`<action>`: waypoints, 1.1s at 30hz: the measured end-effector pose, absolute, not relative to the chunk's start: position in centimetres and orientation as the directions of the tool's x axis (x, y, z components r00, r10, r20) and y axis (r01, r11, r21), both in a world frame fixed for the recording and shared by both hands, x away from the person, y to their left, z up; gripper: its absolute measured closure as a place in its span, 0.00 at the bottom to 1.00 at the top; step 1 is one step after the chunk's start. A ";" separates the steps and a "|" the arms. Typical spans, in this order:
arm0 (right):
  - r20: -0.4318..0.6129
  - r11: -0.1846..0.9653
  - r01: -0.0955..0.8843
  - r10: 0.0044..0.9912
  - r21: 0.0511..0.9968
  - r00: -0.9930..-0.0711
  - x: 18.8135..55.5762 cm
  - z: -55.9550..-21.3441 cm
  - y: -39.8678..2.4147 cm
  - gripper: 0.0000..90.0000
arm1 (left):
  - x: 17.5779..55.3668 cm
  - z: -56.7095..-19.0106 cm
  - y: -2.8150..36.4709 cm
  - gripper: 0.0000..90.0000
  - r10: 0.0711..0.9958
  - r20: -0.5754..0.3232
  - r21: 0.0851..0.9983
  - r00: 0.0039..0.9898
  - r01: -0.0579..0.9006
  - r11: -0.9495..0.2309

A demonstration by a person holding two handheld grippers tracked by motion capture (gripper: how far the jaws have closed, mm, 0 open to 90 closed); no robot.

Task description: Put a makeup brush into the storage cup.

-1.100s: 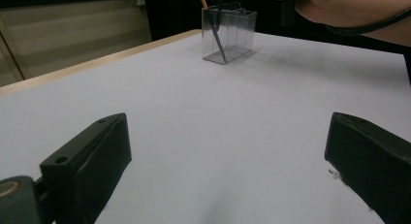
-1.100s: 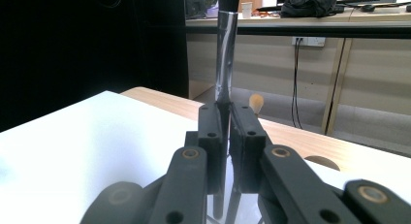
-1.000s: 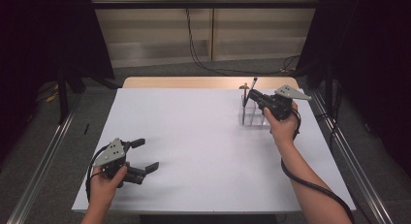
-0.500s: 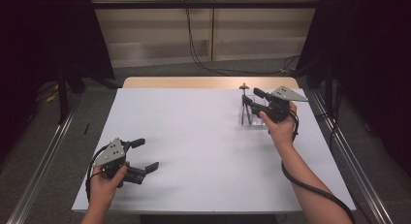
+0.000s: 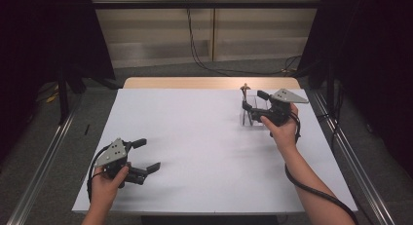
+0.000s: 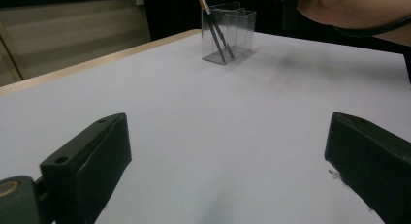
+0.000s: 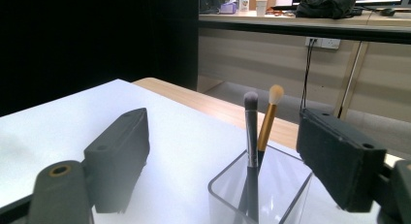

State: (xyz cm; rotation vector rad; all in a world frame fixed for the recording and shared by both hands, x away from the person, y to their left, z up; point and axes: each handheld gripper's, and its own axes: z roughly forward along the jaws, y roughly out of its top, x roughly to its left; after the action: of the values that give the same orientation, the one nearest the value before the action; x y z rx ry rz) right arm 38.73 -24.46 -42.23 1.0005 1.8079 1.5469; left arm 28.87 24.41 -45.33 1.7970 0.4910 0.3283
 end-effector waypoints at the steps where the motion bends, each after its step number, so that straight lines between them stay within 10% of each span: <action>1: 0.053 0.064 0.183 0.820 0.981 -0.570 38.7 -42.2 -24.5 0.19 | 28.9 -45.3 24.4 0.03 0.489 -0.029 0.961 0.872 0.159 -0.227; 33: 0.027 0.097 0.193 0.831 0.976 -0.556 37.4 -42.3 -24.4 0.02 | 29.1 -45.3 24.2 0.03 0.478 -0.030 0.962 0.878 0.155 -0.225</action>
State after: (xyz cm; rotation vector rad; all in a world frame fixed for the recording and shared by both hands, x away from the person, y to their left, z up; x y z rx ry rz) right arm 37.43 -24.42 -42.29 1.0011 1.8271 1.4910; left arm 29.10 24.17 -45.31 1.7954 0.4791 0.3202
